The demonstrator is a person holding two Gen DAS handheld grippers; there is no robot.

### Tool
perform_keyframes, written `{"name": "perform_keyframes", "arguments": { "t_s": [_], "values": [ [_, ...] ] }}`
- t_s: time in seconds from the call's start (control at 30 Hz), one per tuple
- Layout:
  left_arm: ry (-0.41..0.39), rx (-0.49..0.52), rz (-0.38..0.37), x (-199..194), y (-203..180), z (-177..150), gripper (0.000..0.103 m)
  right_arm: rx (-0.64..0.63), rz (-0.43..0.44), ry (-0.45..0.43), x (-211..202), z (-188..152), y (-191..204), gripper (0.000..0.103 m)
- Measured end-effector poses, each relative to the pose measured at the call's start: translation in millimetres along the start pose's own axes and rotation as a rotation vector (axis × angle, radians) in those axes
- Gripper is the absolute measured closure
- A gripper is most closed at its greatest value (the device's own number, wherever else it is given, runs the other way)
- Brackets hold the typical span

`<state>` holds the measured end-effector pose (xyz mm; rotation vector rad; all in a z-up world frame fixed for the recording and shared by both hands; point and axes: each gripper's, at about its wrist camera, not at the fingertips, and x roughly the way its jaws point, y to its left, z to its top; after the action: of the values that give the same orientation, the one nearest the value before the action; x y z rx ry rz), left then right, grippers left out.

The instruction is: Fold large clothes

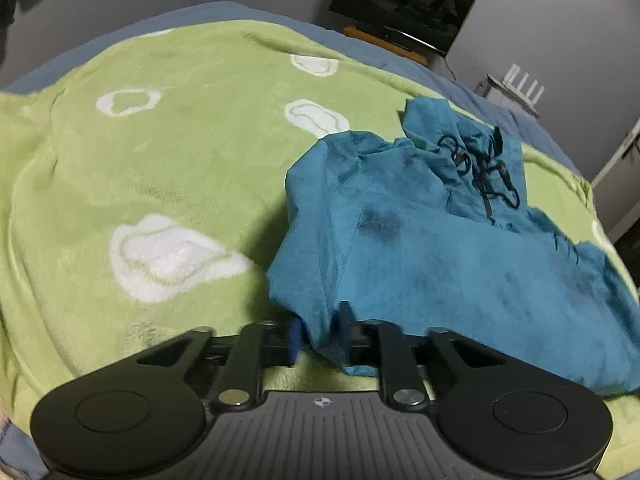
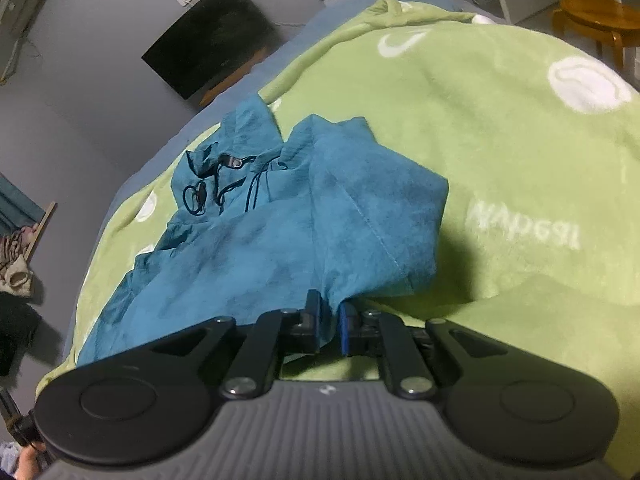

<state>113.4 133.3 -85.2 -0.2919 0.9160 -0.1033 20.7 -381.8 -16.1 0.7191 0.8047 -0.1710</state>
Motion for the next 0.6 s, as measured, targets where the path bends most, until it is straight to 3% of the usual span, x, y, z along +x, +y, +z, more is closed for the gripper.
{"name": "perform_keyframes", "arguments": {
  "t_s": [0.03, 0.2, 0.27, 0.3, 0.33, 0.37, 0.6],
  "values": [
    [0.003, -0.019, -0.016, -1, 4, -3, 0.058, 0.005, 0.003, 0.001, 1, 0, 0, 0.09],
    [0.016, -0.095, -0.064, 13, 10, -3, 0.041, 0.03, -0.009, 0.017, 20, -1, 4, 0.073],
    [0.025, -0.126, -0.085, 21, 9, -1, 0.035, 0.047, -0.006, 0.015, 28, 2, 5, 0.072],
    [0.027, -0.134, -0.091, 24, 9, -1, 0.043, 0.054, -0.001, 0.011, 32, 2, 5, 0.072],
    [0.026, -0.132, -0.103, 26, 7, 0, 0.086, 0.049, 0.004, 0.003, 34, 1, 5, 0.084],
    [0.023, -0.129, -0.091, 26, 6, 1, 0.094, 0.033, 0.013, -0.016, 33, 0, 6, 0.092],
    [-0.064, -0.13, -0.145, -26, 8, 7, 0.097, 0.002, 0.14, -0.078, -18, -6, 12, 0.099]
  ]
}}
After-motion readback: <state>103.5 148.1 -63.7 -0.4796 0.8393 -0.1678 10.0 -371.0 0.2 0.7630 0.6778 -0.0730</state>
